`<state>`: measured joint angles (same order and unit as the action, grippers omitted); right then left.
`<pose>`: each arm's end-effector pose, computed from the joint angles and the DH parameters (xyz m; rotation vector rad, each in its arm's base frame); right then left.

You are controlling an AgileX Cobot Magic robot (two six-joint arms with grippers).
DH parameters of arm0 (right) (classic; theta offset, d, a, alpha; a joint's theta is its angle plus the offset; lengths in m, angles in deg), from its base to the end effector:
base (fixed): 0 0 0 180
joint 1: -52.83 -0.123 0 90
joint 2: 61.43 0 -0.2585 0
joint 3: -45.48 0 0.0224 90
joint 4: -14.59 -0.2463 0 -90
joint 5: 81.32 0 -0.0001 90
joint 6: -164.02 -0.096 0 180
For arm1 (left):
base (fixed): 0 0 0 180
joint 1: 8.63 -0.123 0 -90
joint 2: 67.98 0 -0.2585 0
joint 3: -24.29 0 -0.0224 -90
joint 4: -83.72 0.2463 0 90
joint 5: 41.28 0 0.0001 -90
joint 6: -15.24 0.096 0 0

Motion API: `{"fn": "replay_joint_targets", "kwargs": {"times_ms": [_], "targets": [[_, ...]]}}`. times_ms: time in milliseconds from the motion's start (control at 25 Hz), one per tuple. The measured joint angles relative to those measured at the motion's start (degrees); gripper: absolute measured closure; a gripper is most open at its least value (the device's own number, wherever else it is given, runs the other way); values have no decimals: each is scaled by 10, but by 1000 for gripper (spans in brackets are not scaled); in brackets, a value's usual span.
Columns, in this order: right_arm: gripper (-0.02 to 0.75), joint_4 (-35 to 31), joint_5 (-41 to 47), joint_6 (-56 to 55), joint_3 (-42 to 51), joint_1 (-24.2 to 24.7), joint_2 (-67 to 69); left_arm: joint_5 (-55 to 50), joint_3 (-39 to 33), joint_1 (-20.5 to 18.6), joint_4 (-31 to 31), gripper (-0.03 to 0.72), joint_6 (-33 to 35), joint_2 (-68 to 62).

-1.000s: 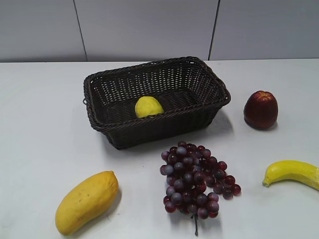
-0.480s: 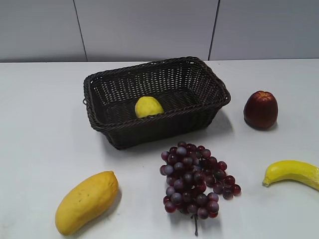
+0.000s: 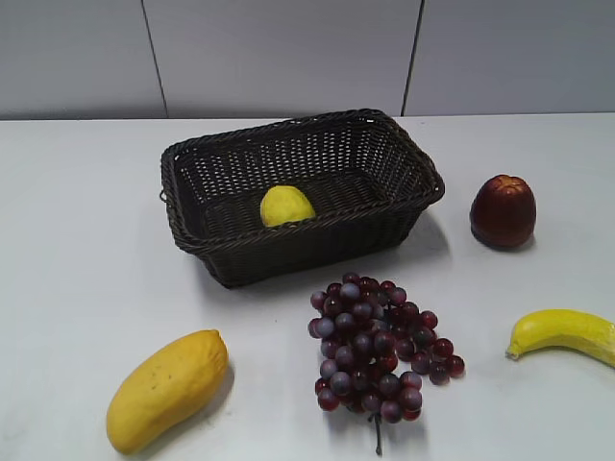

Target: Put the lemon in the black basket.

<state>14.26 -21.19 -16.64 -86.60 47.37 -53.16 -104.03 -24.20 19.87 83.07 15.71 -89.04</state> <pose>0.0222 0.0026 0.2732 -0.0853 2.0292 0.0742 0.0458 -0.0260 0.2583 0.5803 2.2499 -0.2627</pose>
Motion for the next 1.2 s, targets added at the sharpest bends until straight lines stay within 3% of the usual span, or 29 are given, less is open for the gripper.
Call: {"fn": "replay_joint_targets", "kwargs": {"times_ms": [240, 600, 720, 1200], "targets": [[155, 0, 0, 0, 0, 0, 0, 1, 0, -21, -2, 97, 1, 19], [155, 0, 0, 0, 0, 0, 0, 2, 0, -206, -2, 97, 1, 107], [155, 0, 0, 0, 0, 0, 0, 1, 0, -248, -2, 97, 1, 126], [155, 3, 0, 0, 0, 0, 0, 1, -1, -259, -4, 98, 1, 128]]}}
